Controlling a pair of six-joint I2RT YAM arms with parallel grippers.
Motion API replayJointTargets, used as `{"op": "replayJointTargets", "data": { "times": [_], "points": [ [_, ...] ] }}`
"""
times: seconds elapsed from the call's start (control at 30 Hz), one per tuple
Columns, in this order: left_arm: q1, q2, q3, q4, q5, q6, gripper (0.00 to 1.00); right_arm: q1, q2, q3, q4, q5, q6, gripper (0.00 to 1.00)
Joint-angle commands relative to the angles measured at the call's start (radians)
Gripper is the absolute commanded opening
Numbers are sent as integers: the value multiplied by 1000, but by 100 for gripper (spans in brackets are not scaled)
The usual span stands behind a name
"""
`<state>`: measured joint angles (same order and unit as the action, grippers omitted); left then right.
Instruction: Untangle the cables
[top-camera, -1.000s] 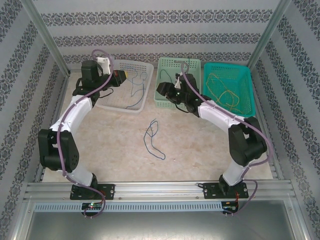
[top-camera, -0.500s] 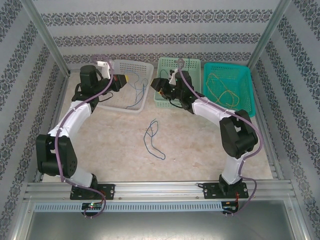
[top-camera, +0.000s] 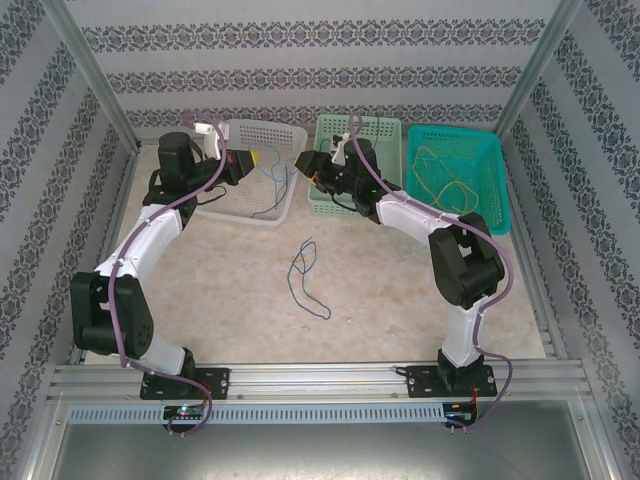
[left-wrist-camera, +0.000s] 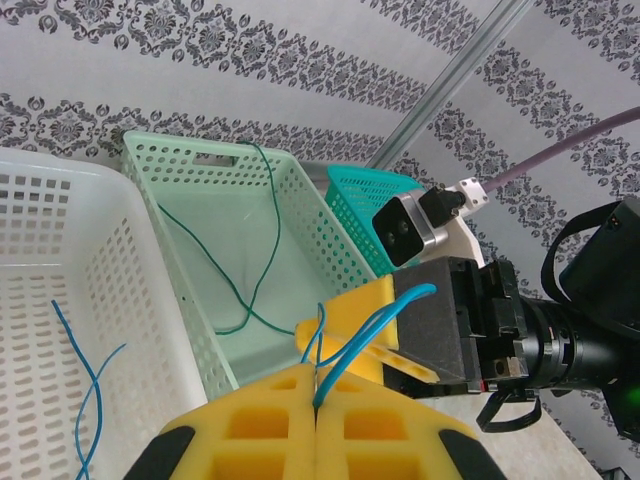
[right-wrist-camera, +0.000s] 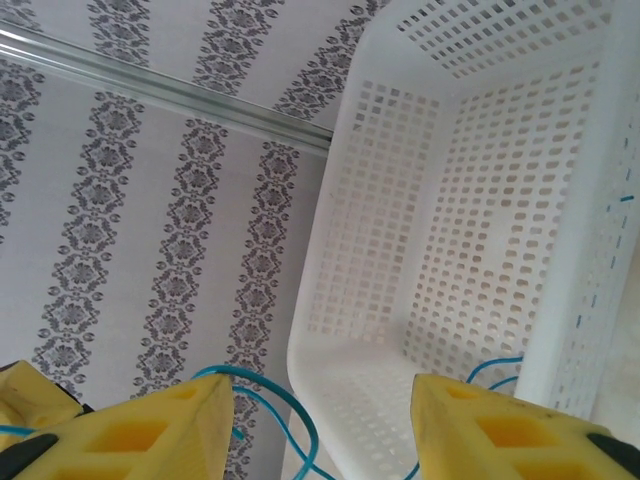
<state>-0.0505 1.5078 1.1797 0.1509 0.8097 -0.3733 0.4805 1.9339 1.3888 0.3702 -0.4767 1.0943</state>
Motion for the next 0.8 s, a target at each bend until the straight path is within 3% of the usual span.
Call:
{"op": "replayJointTargets", "data": {
  "times": [0.0, 0.1, 0.3, 0.6, 0.77],
  "points": [
    [8, -31, -8, 67, 29, -12, 0, 12, 33, 52, 62, -16, 10, 48],
    [8, -31, -10, 68, 31, -15, 0, 15, 51, 79, 61, -26, 10, 43],
    [8, -35, -18, 75, 34, -26, 0, 17, 68, 80, 109, -33, 24, 23],
    [8, -28, -16, 91, 36, -55, 0, 17, 88, 82, 161, -80, 29, 34],
    [8, -26, -5, 66, 26, -43, 0, 17, 80, 57, 174, -88, 22, 34]
  ]
}}
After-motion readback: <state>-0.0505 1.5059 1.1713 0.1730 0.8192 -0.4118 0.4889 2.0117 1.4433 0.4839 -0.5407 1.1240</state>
